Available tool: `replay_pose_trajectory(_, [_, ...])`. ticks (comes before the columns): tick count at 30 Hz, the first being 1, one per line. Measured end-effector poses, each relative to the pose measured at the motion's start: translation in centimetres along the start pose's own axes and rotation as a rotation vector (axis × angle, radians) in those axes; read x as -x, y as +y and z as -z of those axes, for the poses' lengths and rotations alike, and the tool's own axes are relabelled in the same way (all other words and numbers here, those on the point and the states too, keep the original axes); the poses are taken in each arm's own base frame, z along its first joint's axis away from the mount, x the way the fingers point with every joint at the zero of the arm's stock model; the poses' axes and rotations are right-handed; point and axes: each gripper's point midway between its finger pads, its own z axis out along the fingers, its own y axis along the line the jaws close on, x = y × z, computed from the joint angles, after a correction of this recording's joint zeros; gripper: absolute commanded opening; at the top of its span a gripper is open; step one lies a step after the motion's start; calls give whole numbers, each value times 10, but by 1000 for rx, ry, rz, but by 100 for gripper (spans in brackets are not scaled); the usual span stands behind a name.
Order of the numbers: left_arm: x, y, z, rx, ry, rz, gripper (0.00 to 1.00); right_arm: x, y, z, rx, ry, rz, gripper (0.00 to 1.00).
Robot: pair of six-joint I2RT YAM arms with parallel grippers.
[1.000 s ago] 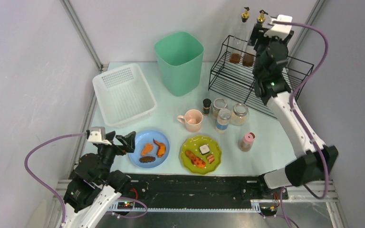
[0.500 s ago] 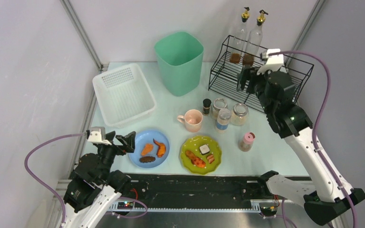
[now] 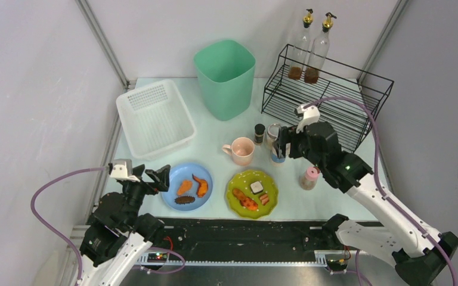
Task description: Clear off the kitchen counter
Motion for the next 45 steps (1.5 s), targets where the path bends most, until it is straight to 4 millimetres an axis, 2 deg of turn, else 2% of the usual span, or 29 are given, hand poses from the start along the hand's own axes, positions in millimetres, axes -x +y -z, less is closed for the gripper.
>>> replay_pose_trajectory(5, [0,0,0,0,0,0,98,-40,6,-14,9,59,-8,83])
replay_pose_trajectory(7, [0,0,0,0,0,0,98,-50,5,-19,-9,65,-10,86])
replay_pose_trajectory(8, [0,0,0,0,0,0,98,-53,3,-21,-21,63,-14,91])
replay_pose_trajectory(9, [0,0,0,0,0,0,98,-55,1,-23,-37,56,-17,97])
replay_pose_trajectory(12, [0,0,0,0,0,0,98,-55,-7,-29,-83,27,-30,99])
replay_pose_trajectory(18, [0,0,0,0,0,0,98,-53,-18,-39,-150,-26,-39,99])
replay_pose_trajectory(25, [0,0,0,0,0,0,98,-67,-27,-58,-208,-25,-38,99])
replay_pose_trajectory(29, [0,0,0,0,0,0,98,-69,-31,-65,-234,-49,-45,99])
replay_pose_trajectory(35, [0,0,0,0,0,0,98,-74,-32,-79,-248,-62,-46,98])
replay_pose_trajectory(45, [0,0,0,0,0,0,98,-84,-33,-91,-261,-85,-48,94])
